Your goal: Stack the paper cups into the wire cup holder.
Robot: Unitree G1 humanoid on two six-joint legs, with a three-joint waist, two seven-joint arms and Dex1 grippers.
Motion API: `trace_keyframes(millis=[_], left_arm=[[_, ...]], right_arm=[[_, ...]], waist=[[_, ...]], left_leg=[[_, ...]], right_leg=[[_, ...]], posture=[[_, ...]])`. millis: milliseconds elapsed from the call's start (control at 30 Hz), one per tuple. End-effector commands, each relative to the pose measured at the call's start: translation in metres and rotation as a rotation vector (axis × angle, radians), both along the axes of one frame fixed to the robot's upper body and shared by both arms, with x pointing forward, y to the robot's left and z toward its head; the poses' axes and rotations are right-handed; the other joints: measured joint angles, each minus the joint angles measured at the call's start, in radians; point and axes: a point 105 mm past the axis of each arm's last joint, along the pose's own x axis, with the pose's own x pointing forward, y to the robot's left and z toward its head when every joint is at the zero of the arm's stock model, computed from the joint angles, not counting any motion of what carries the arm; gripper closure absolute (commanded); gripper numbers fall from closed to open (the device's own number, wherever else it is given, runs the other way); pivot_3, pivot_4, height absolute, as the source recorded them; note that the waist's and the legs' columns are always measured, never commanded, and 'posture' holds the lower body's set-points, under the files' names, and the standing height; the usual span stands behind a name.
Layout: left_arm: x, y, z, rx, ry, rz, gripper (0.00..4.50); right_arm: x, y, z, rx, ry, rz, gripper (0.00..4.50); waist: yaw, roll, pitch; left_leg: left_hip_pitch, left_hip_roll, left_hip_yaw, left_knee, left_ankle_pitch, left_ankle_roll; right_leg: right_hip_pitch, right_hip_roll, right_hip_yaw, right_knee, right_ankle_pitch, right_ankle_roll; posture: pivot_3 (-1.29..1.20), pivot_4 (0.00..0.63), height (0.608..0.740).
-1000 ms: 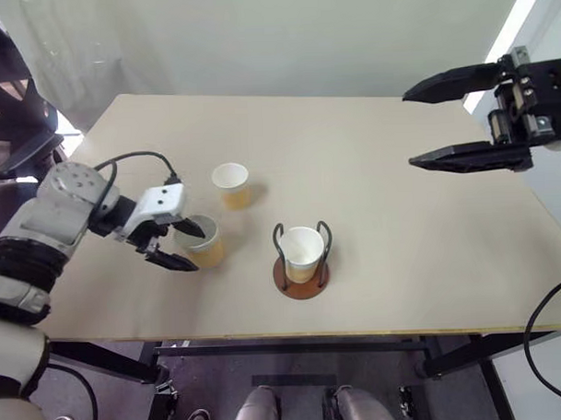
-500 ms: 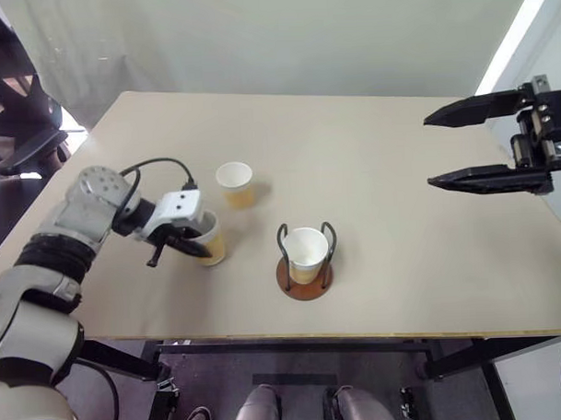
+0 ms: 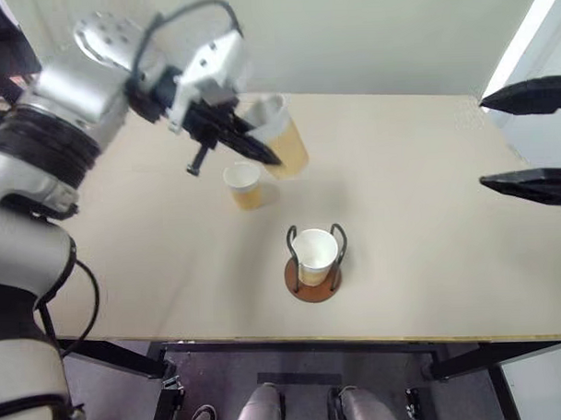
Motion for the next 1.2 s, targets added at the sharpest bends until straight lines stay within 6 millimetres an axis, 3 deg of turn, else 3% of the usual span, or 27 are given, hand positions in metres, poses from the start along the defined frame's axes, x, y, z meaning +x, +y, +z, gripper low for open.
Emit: trace_keyframes(millis=[33, 333, 767, 1200], left_arm=[[-0.014, -0.020, 0.004, 0.032, -0.008, -0.143, 4.47], [-0.019, -0.052, -0.003, 0.031, -0.005, -0.272, 4.47], [-0.026, -0.063, -0.028, 0.109, 0.042, -0.357, 4.47], [-0.023, -0.066, -0.037, 0.150, 0.013, -0.382, 4.47]], right_arm=[[-0.014, -0.006, 0.008, 0.024, -0.051, -0.066, 0.99], [-0.025, 0.004, -0.001, 0.032, -0.051, -0.117, 0.99], [-0.030, 0.008, -0.012, 0.035, -0.030, -0.182, 0.99], [-0.033, 0.008, -0.017, 0.039, -0.030, -0.202, 0.99]], waist=[[0.003, 0.000, 0.001], [0.012, 0.002, 0.002], [0.013, 0.003, 0.003], [0.013, 0.007, 0.003]], left_leg=[[-0.001, 0.000, 0.000, 0.001, 0.000, 0.000], [-0.002, -0.004, 0.007, 0.009, -0.010, 0.017], [0.000, -0.007, 0.023, 0.018, -0.017, 0.028], [-0.002, -0.006, 0.031, 0.033, -0.029, 0.039]], right_leg=[[0.000, -0.002, 0.000, -0.001, 0.000, 0.001], [0.002, -0.007, 0.002, -0.004, 0.003, 0.011], [0.006, -0.007, 0.017, -0.005, 0.002, 0.023], [0.006, -0.008, 0.027, -0.006, 0.003, 0.030]], posture=[[0.00, 0.150, 0.740], [0.00, 0.150, 0.740], [0.00, 0.150, 0.740], [0.00, 0.150, 0.740]])
